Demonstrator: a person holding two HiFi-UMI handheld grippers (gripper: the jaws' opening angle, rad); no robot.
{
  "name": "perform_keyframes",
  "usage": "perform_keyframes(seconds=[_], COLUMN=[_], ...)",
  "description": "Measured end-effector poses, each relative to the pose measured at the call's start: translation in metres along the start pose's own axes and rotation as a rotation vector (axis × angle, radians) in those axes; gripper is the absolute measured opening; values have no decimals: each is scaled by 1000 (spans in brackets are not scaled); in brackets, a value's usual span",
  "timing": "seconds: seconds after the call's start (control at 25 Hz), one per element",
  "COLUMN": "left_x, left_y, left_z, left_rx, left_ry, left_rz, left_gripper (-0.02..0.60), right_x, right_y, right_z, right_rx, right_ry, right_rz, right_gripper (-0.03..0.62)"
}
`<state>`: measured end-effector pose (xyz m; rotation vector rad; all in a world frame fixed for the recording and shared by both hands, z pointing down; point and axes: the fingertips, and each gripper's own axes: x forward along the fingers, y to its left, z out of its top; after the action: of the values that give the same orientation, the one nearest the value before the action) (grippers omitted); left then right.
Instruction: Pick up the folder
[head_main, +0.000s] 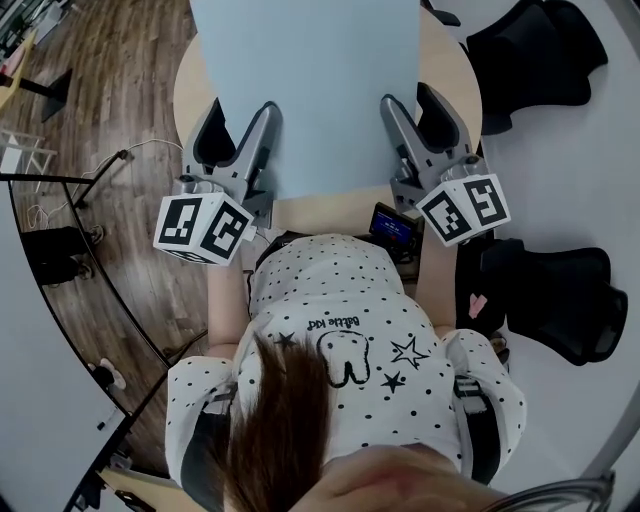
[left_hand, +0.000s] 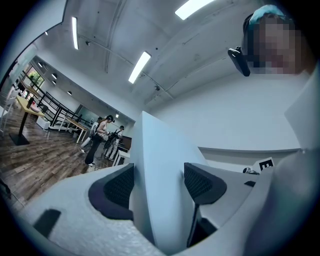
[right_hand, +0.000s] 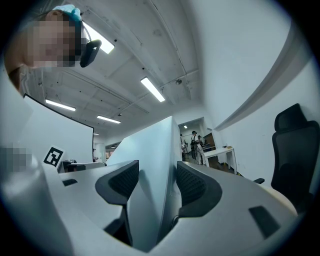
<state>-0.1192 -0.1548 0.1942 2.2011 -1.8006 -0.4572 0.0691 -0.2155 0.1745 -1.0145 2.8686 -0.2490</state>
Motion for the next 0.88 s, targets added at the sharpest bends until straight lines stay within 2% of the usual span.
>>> perform_keyframes(seconds=[0.88], left_x=[6], left_y=[8], left_z=[-2], left_rx=[0], left_ry=[-2], left_rz=[-2], left_gripper=[311], right_x=[6], right_y=[-5], right_z=[-3], right_rx=[13], right_ry=[-21], right_rz=[-3], right_gripper=[232])
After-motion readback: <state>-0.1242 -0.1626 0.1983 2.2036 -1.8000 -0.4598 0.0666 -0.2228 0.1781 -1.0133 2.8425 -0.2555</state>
